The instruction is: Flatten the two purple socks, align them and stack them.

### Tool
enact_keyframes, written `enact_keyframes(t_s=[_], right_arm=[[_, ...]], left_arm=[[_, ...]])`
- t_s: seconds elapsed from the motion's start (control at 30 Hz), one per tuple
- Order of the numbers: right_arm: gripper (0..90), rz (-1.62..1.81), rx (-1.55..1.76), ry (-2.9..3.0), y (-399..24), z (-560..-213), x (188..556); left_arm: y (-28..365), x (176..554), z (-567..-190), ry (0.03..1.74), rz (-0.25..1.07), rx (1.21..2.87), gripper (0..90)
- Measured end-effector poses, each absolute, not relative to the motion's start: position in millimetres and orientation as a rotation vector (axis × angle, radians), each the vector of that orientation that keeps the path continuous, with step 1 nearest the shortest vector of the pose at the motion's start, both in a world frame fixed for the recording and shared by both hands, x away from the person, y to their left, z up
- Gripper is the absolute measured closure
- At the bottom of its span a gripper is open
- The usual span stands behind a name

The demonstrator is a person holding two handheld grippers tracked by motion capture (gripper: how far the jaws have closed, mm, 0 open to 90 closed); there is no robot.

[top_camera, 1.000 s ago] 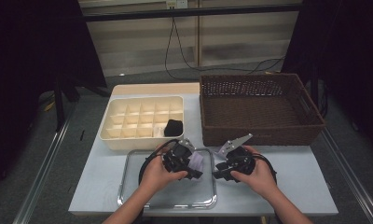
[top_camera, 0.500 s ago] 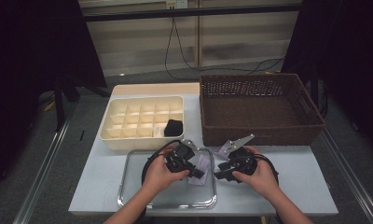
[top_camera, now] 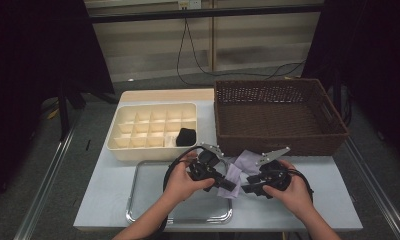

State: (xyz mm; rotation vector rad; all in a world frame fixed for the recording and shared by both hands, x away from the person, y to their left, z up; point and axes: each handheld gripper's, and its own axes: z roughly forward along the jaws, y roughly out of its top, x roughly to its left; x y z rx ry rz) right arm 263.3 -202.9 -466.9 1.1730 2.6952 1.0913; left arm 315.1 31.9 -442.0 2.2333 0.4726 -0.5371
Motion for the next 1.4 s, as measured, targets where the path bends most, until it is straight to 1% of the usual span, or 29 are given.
enact_keyframes(t_s=[0.03, 0.1, 0.17, 0.23, 0.27, 0.33, 0.4, 0.47, 0.5, 0.57, 0.63, 0.73, 0.77, 0.8, 0.83, 1.0, 1.17, 1.2, 1.23, 1.3, 1.4], right_arm=[[56.7, 1.097, 1.185, 2.687, -204.0, -467.1, 262.5], [56.5, 1.101, 1.195, 2.676, -206.9, -466.8, 260.9], [56.5, 1.101, 1.203, 2.671, -208.4, -466.1, 259.7], [56.4, 1.101, 1.198, 2.67, -207.4, -465.6, 260.6], [56.4, 1.109, 1.189, 2.672, -206.2, -465.8, 261.4], [56.0, 1.115, 1.184, 2.673, -202.9, -465.5, 262.7], [55.1, 1.113, 1.164, 2.688, -199.5, -465.6, 263.9], [54.8, 1.114, 1.152, 2.693, -196.9, -465.3, 264.5], [54.6, 1.105, 1.147, 2.694, -196.4, -464.7, 264.8], [54.5, 1.113, 1.143, 2.693, -196.3, -463.9, 265.3], [54.5, 1.11, 1.149, 2.681, -196.7, -463.1, 265.2], [54.5, 1.105, 1.167, 2.673, -199.8, -463.0, 264.5], [54.5, 1.112, 1.169, 2.672, -201.1, -462.9, 264.3], [54.5, 1.111, 1.176, 2.667, -202.1, -462.4, 263.9], [54.5, 1.113, 1.18, 2.66, -203.1, -461.8, 263.4], [54.3, 1.119, 1.201, 2.636, -210.4, -459.6, 261.8], [54.3, 1.113, 1.219, 2.63, -215.3, -460.5, 258.8], [54.2, 1.11, 1.22, 2.63, -215.7, -460.4, 258.5], [54.2, 1.117, 1.219, 2.626, -216.0, -460.6, 258.3], [54.2, 1.115, 1.226, 2.623, -216.4, -460.0, 258.0], [54.1, 1.113, 1.238, 2.61, -219.1, -458.7, 256.0]], left_arm=[[32.5, 317.7, -445.2, 0.494, -0.538, 2.246, 78.7], [35.7, 320.9, -451.2, 0.541, -0.499, 2.275, 78.0], [41.6, 324.7, -456.2, 0.578, -0.501, 2.282, 76.5], [47.5, 327.7, -458.3, 0.594, -0.456, 2.304, 75.1], [49.5, 327.9, -459.1, 0.629, -0.452, 2.295, 75.0], [53.8, 330.4, -460.5, 0.622, -0.447, 2.321, 72.1], [55.4, 330.8, -460.8, 0.616, -0.412, 2.344, 69.1], [54.0, 328.5, -459.1, 0.634, -0.441, 2.315, 69.8], [54.2, 329.3, -456.6, 0.592, -0.426, 2.343, 71.0], [50.6, 327.1, -453.7, 0.609, -0.431, 2.31, 72.3], [47.2, 325.9, -449.4, 0.603, -0.429, 2.321, 76.6], [41.9, 323.4, -441.8, 0.598, -0.449, 2.305, 79.5], [41.4, 324.9, -438.7, 0.553, -0.45, 2.326, 79.9], [38.8, 322.7, -436.0, 0.583, -0.464, 2.295, 80.2], [36.8, 323.0, -434.0, 0.574, -0.487, 2.263, 80.3], [28.6, 324.7, -424.0, 0.55, -0.51, 2.219, 80.3], [34.7, 328.9, -427.1, 0.578, -0.512, 2.213, 80.2], [34.9, 329.7, -427.7, 0.573, -0.529, 2.206, 80.3], [34.3, 331.0, -427.0, 0.554, -0.531, 2.215, 80.3], [31.7, 330.1, -425.4, 0.569, -0.54, 2.197, 80.2], [21.4, 330.3, -419.2, 0.527, -0.545, 2.197, 80.2]])
